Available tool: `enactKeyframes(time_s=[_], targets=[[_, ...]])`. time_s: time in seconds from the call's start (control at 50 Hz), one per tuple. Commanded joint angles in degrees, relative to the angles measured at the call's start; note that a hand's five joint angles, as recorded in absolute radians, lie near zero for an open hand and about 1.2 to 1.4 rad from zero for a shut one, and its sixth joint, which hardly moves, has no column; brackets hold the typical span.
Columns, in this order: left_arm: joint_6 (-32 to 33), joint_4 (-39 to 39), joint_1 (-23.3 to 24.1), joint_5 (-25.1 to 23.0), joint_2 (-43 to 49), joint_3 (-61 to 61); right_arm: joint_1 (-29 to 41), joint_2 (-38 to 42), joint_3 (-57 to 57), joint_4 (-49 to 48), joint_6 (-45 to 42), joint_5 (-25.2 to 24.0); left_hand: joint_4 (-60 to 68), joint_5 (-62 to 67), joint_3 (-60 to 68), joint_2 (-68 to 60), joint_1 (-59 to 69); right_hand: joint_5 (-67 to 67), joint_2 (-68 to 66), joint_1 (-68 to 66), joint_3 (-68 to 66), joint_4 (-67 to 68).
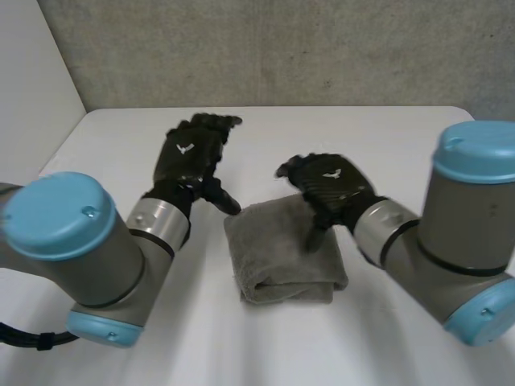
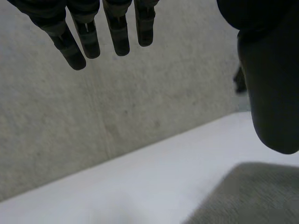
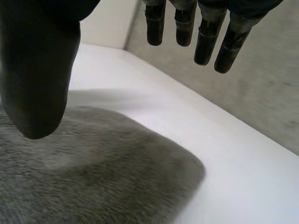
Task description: Fold the towel.
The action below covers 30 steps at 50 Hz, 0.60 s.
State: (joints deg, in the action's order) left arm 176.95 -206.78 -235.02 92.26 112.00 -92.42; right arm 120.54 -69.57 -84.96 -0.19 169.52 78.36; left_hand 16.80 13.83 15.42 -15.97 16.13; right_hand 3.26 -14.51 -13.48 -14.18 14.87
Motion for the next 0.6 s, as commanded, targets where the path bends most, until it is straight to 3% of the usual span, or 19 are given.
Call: enactKeyframes(time_s=[0.02,0.16,0.28,0.36,0.5,0.6], targets=[[0.8,3.3,3.3,1.9,7.7,2.1,-2.1,-0.2,-4.5,-2.5,3.6,-0.7,-3.9,-10.9,-2.5,3.1,-3.2,-3.3,4.5,3.5,4.2,-4.9],[0.8,7.0,4.3,3.5,13.2,3.3,-2.1,10.7,-4.7,-5.5,0.6,0.3,-4.1,-11.1,-2.7,3.2,-3.4,-3.3,4.5,3.5,4.2,-4.9],[0.8,8.4,5.5,3.5,14.6,4.4,-2.2,11.6,-4.2,-5.5,-1.2,1.5,-4.6,-11.6,-3.2,3.7,-3.9,-3.3,4.5,3.5,4.2,-4.9],[0.9,9.1,5.8,3.6,13.2,5.1,-2.1,7.6,-3.7,-5.3,-1.3,1.9,-4.7,-11.8,-3.4,3.9,-4.1,-3.3,4.5,3.5,4.2,-4.9],[0.6,15.2,4.8,3.7,2.0,9.6,-2.9,-2.6,-2.4,-4.6,-0.2,2.2,-4.4,-11.4,-3.0,3.6,-3.7,-3.3,4.5,3.5,4.2,-4.9],[0.6,22.2,1.7,5.0,-4.9,13.7,-4.5,-9.9,-0.6,-3.9,3.5,7.8,-4.2,-11.3,-2.9,3.4,-3.6,-3.3,4.5,3.5,4.2,-4.9]])
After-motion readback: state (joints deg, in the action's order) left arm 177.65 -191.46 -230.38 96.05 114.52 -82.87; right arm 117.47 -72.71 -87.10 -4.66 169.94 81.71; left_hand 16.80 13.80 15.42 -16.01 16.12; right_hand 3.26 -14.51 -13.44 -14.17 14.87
